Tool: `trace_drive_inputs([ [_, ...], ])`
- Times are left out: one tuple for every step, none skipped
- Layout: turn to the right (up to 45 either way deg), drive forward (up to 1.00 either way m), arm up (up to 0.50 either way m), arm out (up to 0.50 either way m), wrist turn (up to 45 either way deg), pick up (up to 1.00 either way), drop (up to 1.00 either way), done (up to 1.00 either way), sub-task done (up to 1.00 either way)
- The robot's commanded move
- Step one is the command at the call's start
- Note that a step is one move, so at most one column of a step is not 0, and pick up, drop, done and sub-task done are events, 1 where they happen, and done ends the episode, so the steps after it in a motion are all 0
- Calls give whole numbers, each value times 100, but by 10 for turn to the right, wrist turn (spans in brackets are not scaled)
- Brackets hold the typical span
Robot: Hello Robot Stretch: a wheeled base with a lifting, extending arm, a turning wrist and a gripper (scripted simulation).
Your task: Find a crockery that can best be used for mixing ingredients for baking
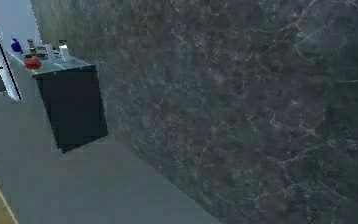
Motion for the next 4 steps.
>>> trace_drive_inputs([
  [0,35,0,0,0,0,0,0,0],
  [-420,0,0,0,0,0,0,0,0],
  [0,15,0,0,0,0,0,0,0],
  [210,0,0,0,0,0,0,0,0],
])
